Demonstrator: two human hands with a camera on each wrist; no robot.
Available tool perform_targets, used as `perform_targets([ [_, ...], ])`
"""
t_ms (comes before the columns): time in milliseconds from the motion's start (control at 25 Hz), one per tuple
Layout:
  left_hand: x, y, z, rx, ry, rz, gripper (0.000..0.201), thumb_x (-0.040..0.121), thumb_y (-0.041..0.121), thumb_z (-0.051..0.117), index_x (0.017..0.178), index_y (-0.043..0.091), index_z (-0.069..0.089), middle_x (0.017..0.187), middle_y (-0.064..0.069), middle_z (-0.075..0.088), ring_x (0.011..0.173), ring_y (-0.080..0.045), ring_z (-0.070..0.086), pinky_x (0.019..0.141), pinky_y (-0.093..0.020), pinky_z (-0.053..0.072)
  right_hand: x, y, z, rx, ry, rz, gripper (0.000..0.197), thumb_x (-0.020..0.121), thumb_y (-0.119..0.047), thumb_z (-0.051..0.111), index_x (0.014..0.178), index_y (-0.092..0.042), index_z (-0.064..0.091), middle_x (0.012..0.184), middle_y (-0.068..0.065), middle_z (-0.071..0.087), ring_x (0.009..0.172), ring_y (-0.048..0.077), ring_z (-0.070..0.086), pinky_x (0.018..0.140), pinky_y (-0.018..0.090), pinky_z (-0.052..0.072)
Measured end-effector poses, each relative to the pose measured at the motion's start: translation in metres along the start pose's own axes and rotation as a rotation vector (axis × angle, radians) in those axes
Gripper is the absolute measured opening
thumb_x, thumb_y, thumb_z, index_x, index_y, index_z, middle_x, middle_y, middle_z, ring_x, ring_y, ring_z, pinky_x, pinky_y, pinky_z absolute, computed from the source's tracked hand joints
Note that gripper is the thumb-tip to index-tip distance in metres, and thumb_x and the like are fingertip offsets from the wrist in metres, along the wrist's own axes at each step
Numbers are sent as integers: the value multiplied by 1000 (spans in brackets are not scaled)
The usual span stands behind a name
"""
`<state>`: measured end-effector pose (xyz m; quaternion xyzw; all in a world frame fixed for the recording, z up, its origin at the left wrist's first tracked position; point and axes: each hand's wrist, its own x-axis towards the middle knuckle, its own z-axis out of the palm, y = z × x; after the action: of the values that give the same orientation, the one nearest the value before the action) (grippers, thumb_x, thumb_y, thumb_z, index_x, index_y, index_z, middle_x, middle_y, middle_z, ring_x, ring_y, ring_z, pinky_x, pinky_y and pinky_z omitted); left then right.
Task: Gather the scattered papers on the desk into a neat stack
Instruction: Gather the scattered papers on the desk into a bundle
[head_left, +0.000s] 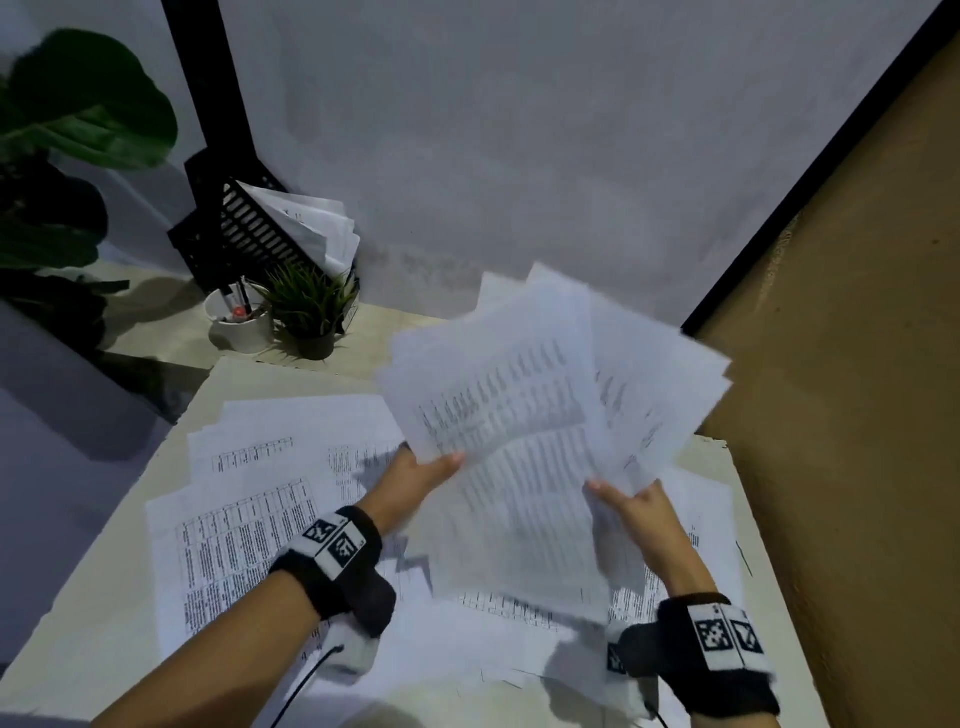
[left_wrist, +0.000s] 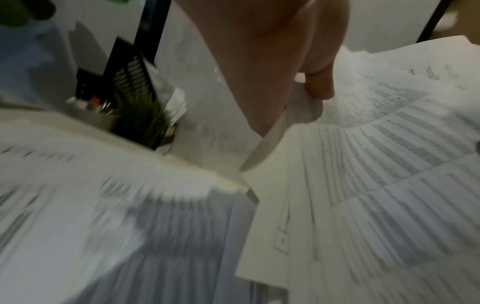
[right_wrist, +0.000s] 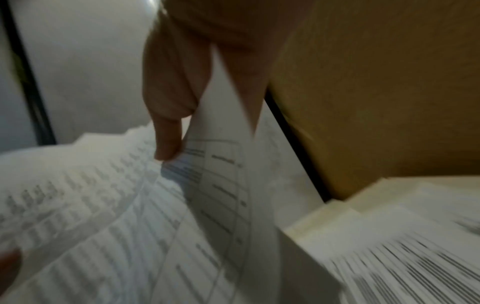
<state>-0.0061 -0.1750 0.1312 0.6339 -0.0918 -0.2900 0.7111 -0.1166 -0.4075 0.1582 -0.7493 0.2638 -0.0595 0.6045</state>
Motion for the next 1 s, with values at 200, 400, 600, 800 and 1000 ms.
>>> perform_targets([
  [200,-7,43,-7,22,45,166,34,68,29,74,99,28,58,105,6,64,99,-10,62,82,-28,50,-12,-33,3,133,20,-111,36,61,-35,78,92,-20,66,98,15,70,97,33,65,86,31,51],
  [400,-13,21,-15,73,30,109,74,38,65,77,102,33,59,99,12,70,94,-5,67,85,-29,53,-12,-10,19,164,-50,-74,80,43,-46,82,114,-19,56,104,-7,64,98,5,60,90,25,49],
  [600,-19,29,-6,57,83,155,66,40,62,78,95,31,58,89,10,72,93,-10,68,80,-31,54,-12,-14,26,225,47,-166,40,73,-3,71,99,-28,54,98,-3,64,88,3,63,91,29,49],
  [800,-22,50,-9,32,31,282,73,34,58,82,96,25,59,85,16,74,86,-2,68,73,-20,56,-2,-32,13,309,51,-297,39,66,-2,73,99,-17,60,81,-8,72,80,0,68,70,12,53],
  [1000,-21,27,-9,130,-21,122,72,42,65,77,101,27,61,104,1,69,98,-13,67,91,-41,53,5,-21,21,232,-48,-196,53,57,-21,81,104,-24,57,94,-4,71,93,13,68,84,32,56],
])
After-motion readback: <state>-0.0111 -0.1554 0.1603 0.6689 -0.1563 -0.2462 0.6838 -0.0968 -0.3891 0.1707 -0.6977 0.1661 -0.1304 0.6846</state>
